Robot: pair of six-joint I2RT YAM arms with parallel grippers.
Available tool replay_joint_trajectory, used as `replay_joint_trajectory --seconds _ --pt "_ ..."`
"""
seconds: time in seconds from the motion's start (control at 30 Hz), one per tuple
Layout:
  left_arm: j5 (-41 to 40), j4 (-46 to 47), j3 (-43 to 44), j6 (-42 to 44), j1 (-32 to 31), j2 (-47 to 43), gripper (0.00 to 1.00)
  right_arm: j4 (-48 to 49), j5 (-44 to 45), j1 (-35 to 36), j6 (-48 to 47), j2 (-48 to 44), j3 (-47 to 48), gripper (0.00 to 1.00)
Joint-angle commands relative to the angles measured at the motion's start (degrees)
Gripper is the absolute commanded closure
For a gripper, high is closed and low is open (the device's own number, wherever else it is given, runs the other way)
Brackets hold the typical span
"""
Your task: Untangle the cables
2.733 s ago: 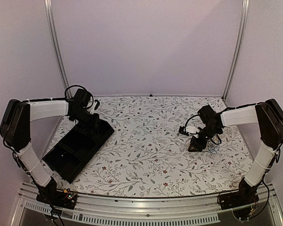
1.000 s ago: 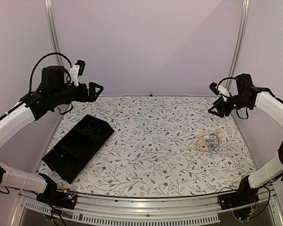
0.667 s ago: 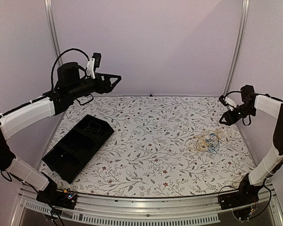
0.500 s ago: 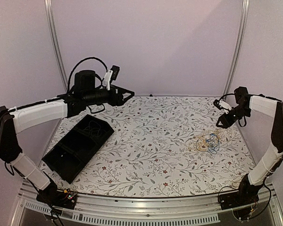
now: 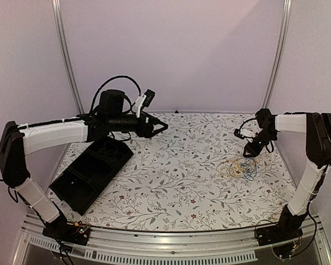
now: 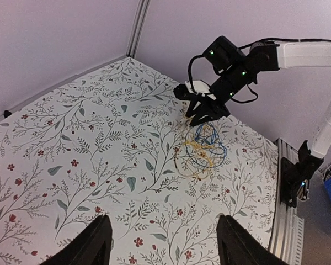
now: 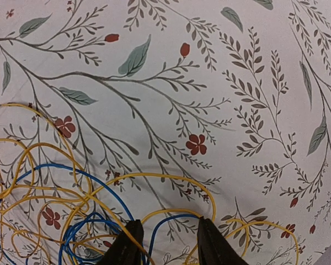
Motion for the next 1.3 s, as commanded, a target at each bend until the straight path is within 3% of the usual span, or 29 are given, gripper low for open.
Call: replay_joint_trajectory --seconds 0.0,0.17,0.33,0.47,0.7,1.0,1.27 --pt "0.6 0.5 0.2 0.4 0.0 0.0 0.35 0.6 -0.4 0.4 0.0 -0.4 1.9 0.74" --pt "-6.3 0.3 0.3 -0.8 -1.1 1.7 0.34 -1.2 -2.2 2.6 0.7 -9.7 1.1 1.00" --pt "-11.9 4.5 2.3 -3.7 -6.8 4.1 0.31 -3.1 -8.2 4.0 1.9 -20.7 0.8 1.00" --pt "-21.6 8.8 7.3 0.1 -14.9 9.2 0.27 -6.2 -14.0 4.3 2.3 -27.6 2.2 1.00" --pt "-30.6 16.9 26.2 2.1 -22.5 25.8 0.21 -12.9 -20.0 5.2 2.9 -31.5 8.1 1.00" --pt "-27.9 28.4 44.8 -1.5 -24.5 46.6 0.24 -13.5 -31.5 5.3 6.4 -34.0 12.0 1.00" --pt "-23.1 24.1 66.4 -9.6 -24.6 66.5 0.39 -14.0 -40.2 5.3 9.1 -32.9 23.9 1.00"
